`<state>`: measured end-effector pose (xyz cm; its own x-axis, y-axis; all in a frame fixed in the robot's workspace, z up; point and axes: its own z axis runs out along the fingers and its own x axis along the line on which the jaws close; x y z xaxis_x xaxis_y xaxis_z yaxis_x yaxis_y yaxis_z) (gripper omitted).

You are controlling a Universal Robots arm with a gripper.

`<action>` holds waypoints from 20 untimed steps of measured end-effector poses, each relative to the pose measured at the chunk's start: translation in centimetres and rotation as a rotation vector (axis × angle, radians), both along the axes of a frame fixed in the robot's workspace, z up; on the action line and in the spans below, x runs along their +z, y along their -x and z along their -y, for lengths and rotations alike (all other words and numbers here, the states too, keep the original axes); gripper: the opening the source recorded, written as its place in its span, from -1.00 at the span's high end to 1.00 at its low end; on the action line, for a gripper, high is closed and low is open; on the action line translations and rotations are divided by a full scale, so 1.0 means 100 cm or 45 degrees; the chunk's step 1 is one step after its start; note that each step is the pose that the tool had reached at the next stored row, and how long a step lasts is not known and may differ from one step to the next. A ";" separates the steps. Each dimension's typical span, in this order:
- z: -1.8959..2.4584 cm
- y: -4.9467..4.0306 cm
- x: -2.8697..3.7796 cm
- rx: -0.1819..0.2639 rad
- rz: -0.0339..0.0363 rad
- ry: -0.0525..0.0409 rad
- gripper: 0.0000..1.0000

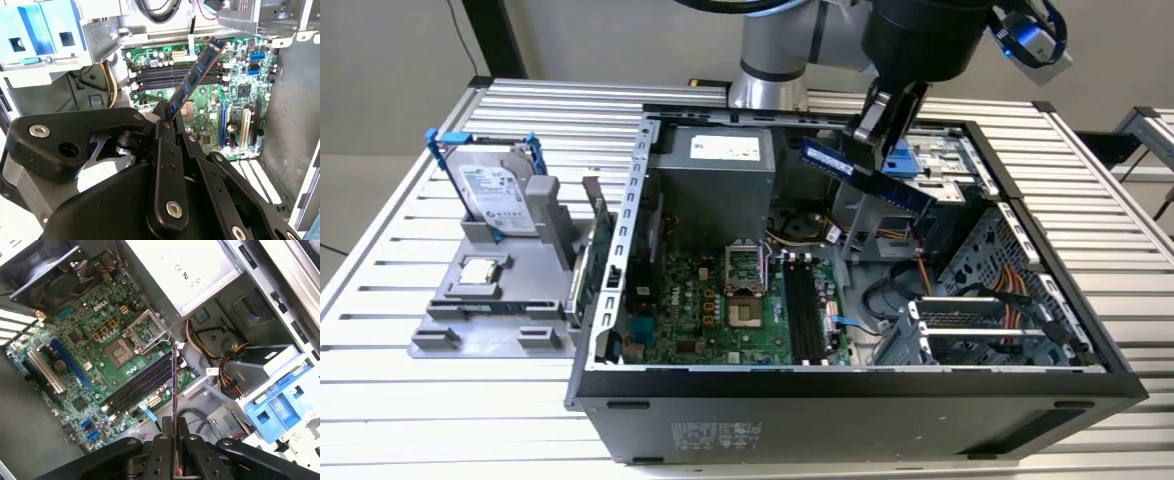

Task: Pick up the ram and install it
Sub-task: 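Insert the ram into the slot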

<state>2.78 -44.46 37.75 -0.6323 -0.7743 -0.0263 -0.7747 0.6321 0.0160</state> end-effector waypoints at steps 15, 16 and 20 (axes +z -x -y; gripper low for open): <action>0.0000 0.0000 -0.0002 -0.195 0.0000 0.000 1.00; 0.0000 0.0000 -0.0003 -0.209 0.0000 0.000 1.00; 0.0000 0.0000 -0.0004 -0.264 0.0000 0.000 1.00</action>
